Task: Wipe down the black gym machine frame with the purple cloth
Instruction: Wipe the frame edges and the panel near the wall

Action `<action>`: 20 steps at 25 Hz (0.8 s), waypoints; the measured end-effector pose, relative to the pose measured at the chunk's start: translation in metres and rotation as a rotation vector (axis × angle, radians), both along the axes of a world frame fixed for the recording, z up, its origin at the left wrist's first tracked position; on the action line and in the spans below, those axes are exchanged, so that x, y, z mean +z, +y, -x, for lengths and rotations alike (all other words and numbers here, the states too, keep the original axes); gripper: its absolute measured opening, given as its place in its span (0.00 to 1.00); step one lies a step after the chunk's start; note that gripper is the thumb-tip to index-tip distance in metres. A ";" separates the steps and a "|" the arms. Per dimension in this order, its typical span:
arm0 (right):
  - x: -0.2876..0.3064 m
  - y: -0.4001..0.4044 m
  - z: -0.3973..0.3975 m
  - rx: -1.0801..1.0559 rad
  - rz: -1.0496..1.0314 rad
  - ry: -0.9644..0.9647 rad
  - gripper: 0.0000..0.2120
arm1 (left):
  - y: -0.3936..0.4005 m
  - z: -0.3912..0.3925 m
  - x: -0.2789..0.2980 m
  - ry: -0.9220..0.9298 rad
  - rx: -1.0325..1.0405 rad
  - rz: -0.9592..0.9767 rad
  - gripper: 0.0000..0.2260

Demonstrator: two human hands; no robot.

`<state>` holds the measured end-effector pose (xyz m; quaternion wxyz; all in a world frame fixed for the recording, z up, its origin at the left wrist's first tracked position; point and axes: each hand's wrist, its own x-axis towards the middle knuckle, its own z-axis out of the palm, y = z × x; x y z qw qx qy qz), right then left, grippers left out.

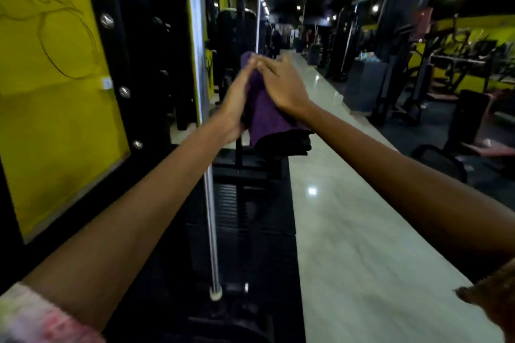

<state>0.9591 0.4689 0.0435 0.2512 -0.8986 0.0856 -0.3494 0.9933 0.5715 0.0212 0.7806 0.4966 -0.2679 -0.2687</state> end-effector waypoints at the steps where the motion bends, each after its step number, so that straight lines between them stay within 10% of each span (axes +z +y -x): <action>1: -0.012 -0.021 0.013 0.017 -0.066 0.028 0.22 | -0.023 0.010 -0.014 -0.017 -0.006 -0.054 0.20; 12: -0.124 -0.163 0.122 -0.030 -0.880 0.210 0.20 | -0.159 0.077 -0.140 0.053 -0.029 -0.207 0.10; 20: -0.179 -0.238 0.086 0.039 -0.991 0.268 0.12 | -0.220 0.019 -0.202 0.232 -0.018 -0.207 0.11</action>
